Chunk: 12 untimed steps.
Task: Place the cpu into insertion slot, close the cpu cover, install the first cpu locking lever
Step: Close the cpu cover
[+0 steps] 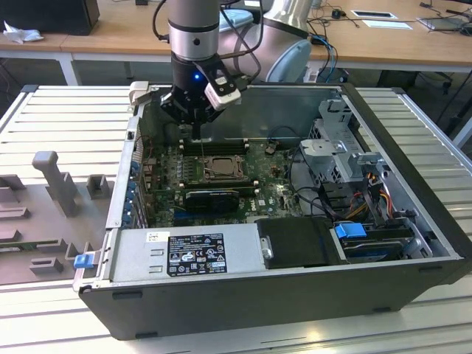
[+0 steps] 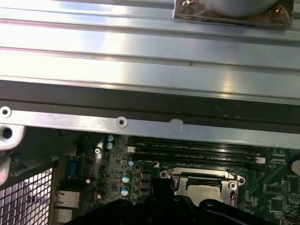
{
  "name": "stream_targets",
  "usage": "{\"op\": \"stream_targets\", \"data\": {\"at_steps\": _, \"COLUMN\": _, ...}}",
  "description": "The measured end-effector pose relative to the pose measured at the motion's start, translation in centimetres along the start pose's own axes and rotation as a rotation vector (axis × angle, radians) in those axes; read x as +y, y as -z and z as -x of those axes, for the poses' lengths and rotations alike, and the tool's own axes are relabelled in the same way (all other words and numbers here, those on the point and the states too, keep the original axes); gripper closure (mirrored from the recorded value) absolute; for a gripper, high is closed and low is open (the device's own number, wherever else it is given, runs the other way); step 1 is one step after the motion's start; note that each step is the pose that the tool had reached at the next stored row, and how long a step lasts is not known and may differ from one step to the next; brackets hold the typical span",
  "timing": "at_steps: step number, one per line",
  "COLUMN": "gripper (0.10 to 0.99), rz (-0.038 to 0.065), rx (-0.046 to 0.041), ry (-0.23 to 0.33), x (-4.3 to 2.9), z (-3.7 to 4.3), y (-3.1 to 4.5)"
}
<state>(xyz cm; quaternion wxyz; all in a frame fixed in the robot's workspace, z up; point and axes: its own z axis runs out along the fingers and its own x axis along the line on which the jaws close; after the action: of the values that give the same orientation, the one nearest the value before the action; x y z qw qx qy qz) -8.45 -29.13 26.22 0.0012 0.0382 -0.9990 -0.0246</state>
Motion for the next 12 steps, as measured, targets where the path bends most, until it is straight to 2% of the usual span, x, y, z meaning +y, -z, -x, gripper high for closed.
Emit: {"op": "stream_targets", "data": {"at_steps": 12, "gripper": 0.98, "rz": 0.0, "rx": 0.0, "ry": 0.0, "x": -0.05, "z": 0.65, "y": 0.0}}
